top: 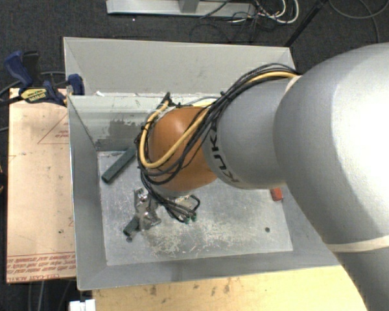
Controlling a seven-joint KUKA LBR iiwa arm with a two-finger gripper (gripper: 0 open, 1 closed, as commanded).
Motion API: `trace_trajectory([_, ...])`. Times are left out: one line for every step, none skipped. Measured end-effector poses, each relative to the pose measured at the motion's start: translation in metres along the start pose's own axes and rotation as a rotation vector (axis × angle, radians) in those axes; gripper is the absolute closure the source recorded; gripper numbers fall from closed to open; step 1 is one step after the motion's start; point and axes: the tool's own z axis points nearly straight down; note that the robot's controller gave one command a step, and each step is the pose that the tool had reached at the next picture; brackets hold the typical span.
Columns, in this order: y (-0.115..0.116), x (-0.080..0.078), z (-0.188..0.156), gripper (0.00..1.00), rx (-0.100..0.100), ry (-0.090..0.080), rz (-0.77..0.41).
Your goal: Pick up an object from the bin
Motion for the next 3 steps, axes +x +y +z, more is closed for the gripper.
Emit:
trace_trajectory([0.002,0.006,0.002,0.0,-0.003,0.025,-0.002])
trace_trajectory([0.002,0.005,0.002,0.0,-0.004,0.02,-0.002])
trace_trajectory([0.026,-0.05,0.002,1.0,-0.003,0.003,-0.073])
